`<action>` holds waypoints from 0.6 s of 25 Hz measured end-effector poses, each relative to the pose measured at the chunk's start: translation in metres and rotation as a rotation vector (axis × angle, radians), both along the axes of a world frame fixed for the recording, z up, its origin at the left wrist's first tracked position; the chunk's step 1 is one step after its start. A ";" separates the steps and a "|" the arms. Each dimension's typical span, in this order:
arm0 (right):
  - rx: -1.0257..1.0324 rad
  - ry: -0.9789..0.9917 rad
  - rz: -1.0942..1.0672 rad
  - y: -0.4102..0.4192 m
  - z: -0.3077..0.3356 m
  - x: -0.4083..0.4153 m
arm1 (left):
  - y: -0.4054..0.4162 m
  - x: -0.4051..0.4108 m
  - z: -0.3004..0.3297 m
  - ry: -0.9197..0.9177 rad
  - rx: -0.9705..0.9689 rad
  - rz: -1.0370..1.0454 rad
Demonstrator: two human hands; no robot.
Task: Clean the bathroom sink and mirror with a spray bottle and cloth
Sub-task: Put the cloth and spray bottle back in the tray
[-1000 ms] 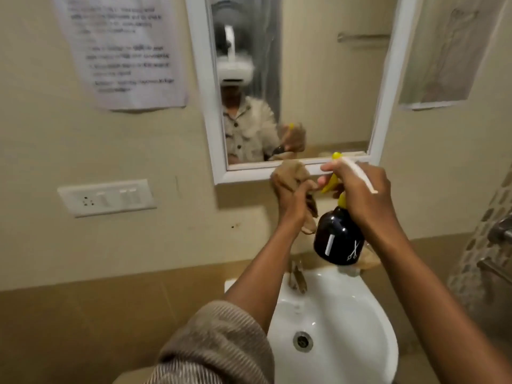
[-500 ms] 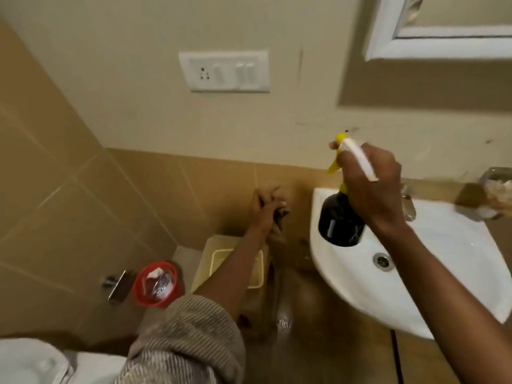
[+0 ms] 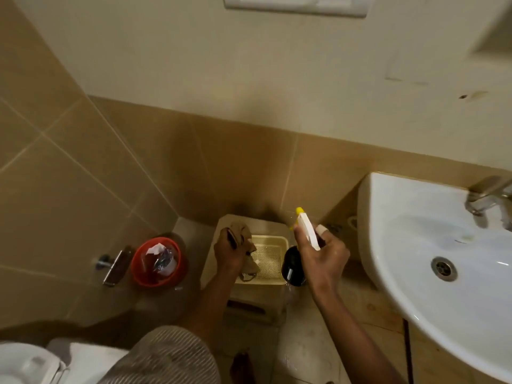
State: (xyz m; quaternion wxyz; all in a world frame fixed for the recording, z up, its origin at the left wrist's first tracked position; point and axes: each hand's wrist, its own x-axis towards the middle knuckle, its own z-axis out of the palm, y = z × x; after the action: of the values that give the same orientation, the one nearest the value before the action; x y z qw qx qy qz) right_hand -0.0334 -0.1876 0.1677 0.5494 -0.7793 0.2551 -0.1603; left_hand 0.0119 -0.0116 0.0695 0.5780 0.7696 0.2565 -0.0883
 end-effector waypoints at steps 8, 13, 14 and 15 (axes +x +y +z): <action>0.017 0.229 -0.037 0.033 -0.117 0.039 | 0.004 0.028 -0.102 0.129 0.133 -0.132; -0.127 0.315 0.070 0.043 -0.168 0.054 | 0.002 0.034 -0.146 0.152 0.215 -0.168; -0.173 0.319 0.100 0.043 -0.175 0.055 | 0.001 0.035 -0.147 0.163 0.213 -0.183; -0.210 0.321 0.125 0.044 -0.182 0.056 | -0.002 0.035 -0.146 0.176 0.213 -0.202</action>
State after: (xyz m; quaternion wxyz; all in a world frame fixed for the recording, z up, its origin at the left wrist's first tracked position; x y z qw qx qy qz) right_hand 0.0222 -0.1438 -0.0143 0.4263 -0.8622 0.2726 -0.0253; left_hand 0.0471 -0.0131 -0.0766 0.4568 0.8376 0.2355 -0.1851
